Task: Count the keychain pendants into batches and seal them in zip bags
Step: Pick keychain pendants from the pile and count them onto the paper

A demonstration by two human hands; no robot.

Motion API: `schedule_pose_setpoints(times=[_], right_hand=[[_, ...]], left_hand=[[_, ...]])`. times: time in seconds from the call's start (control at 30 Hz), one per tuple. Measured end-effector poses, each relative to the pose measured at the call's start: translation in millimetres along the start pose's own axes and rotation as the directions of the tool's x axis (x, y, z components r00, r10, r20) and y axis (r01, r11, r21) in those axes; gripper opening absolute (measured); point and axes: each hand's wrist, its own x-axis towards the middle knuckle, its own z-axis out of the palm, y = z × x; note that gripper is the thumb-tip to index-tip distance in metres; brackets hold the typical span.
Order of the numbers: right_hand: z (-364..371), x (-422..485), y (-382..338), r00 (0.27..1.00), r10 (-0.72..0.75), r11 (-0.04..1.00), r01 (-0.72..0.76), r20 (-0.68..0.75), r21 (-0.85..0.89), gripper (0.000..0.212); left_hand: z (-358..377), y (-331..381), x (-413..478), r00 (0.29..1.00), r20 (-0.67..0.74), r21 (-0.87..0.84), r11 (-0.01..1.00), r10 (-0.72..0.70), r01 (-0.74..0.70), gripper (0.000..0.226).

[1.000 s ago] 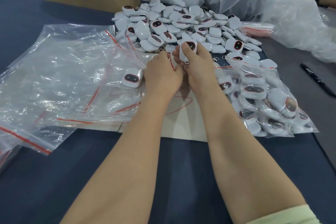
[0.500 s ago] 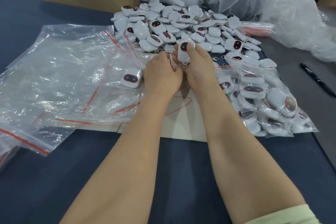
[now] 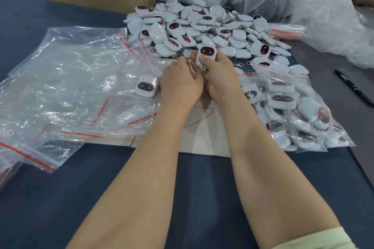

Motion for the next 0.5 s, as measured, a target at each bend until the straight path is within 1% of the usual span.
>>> schedule_pose_setpoints(times=[0.07, 0.17, 0.23, 0.33, 0.43, 0.5], right_hand=[[0.0, -1.5, -0.1, 1.000, -0.015, 1.000, 0.015, 0.015, -0.014, 0.023], [0.2, -3.8, -1.7, 0.998, -0.038, 0.999, 0.040, 0.049, -0.022, 0.019], [1.1, -4.6, -3.0, 0.998, -0.032, 0.999, 0.031, 0.053, 0.014, 0.019], [2.2, -4.2, -4.5, 1.000, -0.009, 0.997, 0.007, 0.023, 0.078, 0.014], [1.3, -4.6, -4.8, 1.000, -0.026, 0.999, 0.025, 0.005, 0.037, 0.014], [0.3, -5.4, -4.1, 0.998, -0.059, 0.997, 0.061, 0.029, -0.039, 0.013]], left_hand=[[0.0, 0.0, 0.3, 1.000, 0.002, -0.009, 1.000, -0.002, 0.002, 0.037], [0.4, -0.4, 0.8, 1.000, 0.003, -0.014, 1.000, -0.003, 0.003, 0.037], [1.0, -0.8, 1.2, 1.000, 0.001, -0.021, 1.000, 0.000, 0.000, 0.037], [1.1, -1.5, 1.7, 1.000, -0.001, -0.022, 1.000, 0.002, -0.002, 0.037], [1.5, -2.1, 2.7, 1.000, 0.002, -0.007, 1.000, 0.001, -0.001, 0.038], [2.2, -2.0, 2.6, 1.000, 0.004, -0.013, 1.000, -0.004, 0.004, 0.038]])
